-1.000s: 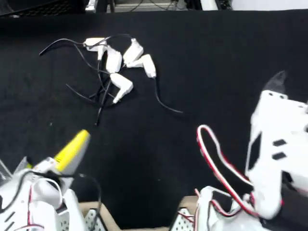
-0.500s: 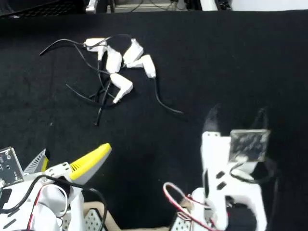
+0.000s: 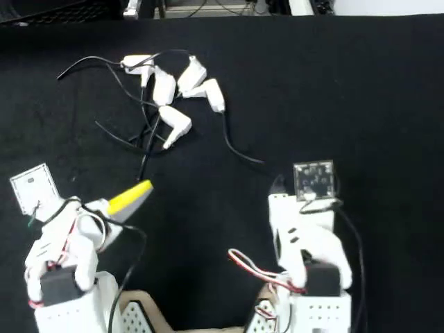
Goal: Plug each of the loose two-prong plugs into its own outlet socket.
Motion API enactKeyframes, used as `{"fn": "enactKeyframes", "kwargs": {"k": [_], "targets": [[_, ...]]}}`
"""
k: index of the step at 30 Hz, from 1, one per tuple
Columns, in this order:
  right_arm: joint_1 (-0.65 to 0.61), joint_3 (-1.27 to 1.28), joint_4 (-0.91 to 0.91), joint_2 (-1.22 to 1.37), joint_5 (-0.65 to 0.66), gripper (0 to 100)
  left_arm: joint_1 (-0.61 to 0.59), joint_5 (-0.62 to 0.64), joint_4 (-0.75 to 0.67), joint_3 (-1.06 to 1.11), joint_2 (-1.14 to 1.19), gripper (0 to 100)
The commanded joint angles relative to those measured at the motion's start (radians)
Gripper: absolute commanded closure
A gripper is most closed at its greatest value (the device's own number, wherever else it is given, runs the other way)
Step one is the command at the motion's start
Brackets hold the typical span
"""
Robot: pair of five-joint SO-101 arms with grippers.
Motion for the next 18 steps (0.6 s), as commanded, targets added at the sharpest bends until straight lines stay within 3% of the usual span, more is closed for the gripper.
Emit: {"fn": "enactKeyframes", "kwargs": {"k": [1, 6, 18], "targets": [[-0.005, 0.061, -0.064, -0.064, 0.0, 63.8, -0.018, -0.104, -0.064, 0.142, -0.003, 40], [-0.005, 0.062, -0.017, -0.062, 0.0, 63.7, -0.025, -0.313, -0.026, 0.206, -0.003, 40], [-0.006, 0.062, 0.365, -0.065, -0.006, 63.8, -0.028, -0.232, -0.017, 0.242, -0.003, 40]]}}
